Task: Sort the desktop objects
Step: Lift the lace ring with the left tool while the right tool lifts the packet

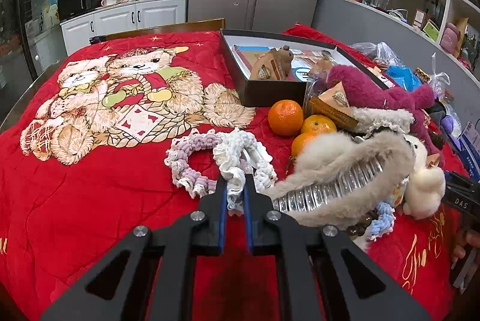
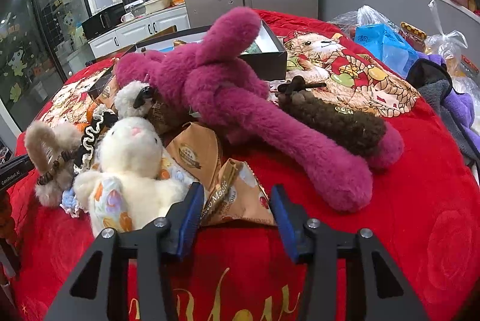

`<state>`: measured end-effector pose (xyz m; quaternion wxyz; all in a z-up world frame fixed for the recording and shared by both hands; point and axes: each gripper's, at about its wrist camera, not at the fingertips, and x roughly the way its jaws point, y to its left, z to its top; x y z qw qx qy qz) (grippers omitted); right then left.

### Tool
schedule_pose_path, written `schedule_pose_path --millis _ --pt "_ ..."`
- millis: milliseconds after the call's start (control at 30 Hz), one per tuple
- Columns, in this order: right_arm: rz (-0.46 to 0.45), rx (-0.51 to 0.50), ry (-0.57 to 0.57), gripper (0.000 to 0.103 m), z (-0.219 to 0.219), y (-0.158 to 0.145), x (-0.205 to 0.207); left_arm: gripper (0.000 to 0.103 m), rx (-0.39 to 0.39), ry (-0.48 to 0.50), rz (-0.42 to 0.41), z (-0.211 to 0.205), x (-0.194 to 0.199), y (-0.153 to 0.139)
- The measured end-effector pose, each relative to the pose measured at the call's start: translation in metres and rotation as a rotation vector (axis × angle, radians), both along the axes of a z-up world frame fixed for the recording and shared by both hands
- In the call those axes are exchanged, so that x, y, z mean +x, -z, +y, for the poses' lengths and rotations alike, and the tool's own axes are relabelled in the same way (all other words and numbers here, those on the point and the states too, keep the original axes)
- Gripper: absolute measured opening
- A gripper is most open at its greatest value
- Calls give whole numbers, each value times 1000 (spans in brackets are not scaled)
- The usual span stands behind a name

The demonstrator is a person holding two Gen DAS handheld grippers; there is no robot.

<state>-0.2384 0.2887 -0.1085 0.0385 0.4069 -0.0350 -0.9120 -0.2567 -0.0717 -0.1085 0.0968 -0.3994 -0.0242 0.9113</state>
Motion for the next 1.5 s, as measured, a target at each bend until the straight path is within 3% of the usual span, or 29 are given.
schedule_pose_path --millis 433,767,1133,1500 --pt "29 24 17 44 -7 -6 7 9 35 -6 85 3 18 -34" --pt "93 49 33 44 -16 -43 29 10 74 14 118 17 42 -55" --pt "178 50 -72 44 -51 -84 42 10 46 29 185 44 69 -90" --pt "207 53 -147 44 -80 -102 40 10 19 35 194 61 63 -112"
